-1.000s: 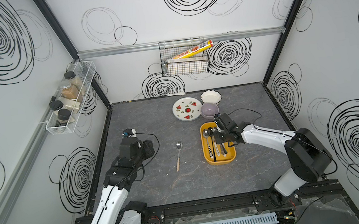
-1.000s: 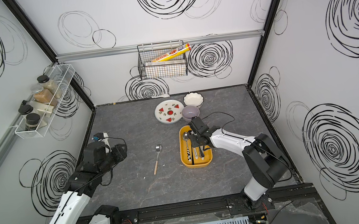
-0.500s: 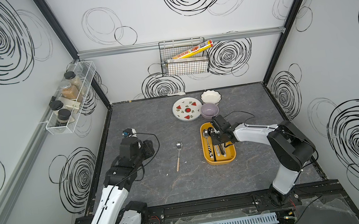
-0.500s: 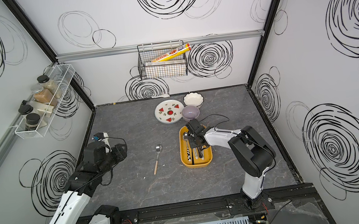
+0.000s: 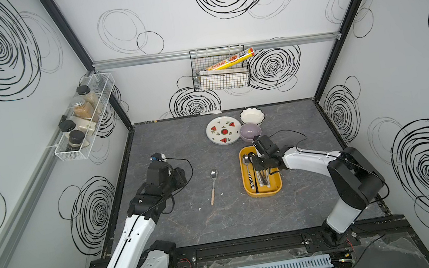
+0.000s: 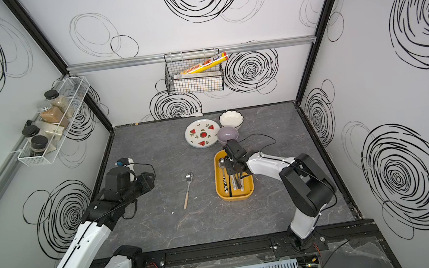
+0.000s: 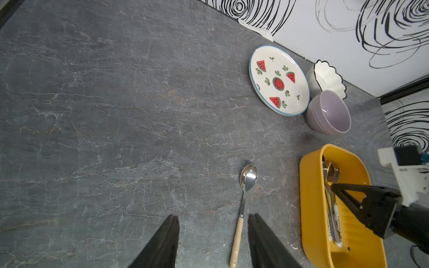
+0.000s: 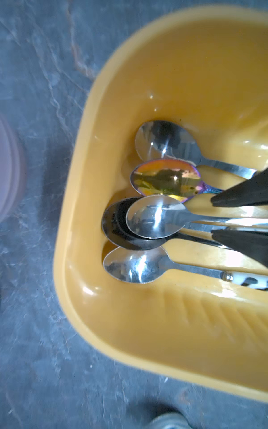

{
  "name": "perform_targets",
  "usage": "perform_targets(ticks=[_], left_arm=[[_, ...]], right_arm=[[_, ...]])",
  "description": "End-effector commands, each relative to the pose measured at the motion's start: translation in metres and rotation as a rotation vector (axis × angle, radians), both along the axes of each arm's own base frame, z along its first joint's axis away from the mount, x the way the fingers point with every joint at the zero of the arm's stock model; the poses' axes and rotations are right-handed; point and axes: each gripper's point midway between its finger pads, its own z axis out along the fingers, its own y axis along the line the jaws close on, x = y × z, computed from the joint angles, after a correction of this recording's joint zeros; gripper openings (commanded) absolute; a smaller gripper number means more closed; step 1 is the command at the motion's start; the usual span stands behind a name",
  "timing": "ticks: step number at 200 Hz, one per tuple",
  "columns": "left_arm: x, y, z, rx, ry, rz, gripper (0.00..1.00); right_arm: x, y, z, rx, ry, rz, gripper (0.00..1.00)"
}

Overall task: Put the spoon into the storage box
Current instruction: Place the spoon in the storage box, then pick up the spoon from the center of the board.

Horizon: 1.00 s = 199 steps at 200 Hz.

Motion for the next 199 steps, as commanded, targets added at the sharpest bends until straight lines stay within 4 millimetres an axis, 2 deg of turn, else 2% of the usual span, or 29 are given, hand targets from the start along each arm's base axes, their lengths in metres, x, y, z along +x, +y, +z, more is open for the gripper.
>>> perform_targets(ticks=[1, 34, 61, 86, 110, 151, 178, 199], left_arm=[[0.007, -0.024, 0.000, -0.032, -0.017, -0.052, 0.55], [0.015, -0.086, -0.030, 0.039, 0.059, -0.108, 0.56], [0.024, -0.121, -0.069, 0.071, 0.156, -0.170, 0.57], [0.035, -0.126, -0.106, 0.157, 0.242, -0.181, 0.57], [0.035, -0.134, -0.128, 0.200, 0.302, -0.218, 0.55], [0.013, -0.136, -0.149, 0.219, 0.351, -0.242, 0.56], [-0.005, -0.120, -0.171, 0.256, 0.410, -0.225, 0.54], [-0.020, -0.111, -0.182, 0.283, 0.444, -0.206, 0.53]], right_arm=[[0.002, 0.001, 0.034, 0.032, -0.059, 0.017, 0.25], [-0.006, 0.004, 0.069, 0.102, -0.125, 0.050, 0.28], [-0.010, -0.018, 0.080, 0.049, -0.177, -0.004, 0.31], [-0.018, -0.024, 0.083, 0.063, -0.195, -0.015, 0.32], [-0.021, -0.030, 0.084, 0.057, -0.206, -0.024, 0.32], [-0.022, -0.029, 0.080, 0.059, -0.194, -0.022, 0.32], [-0.021, -0.027, 0.081, 0.064, -0.192, -0.015, 0.32], [-0.021, -0.028, 0.081, 0.061, -0.198, -0.017, 0.32]])
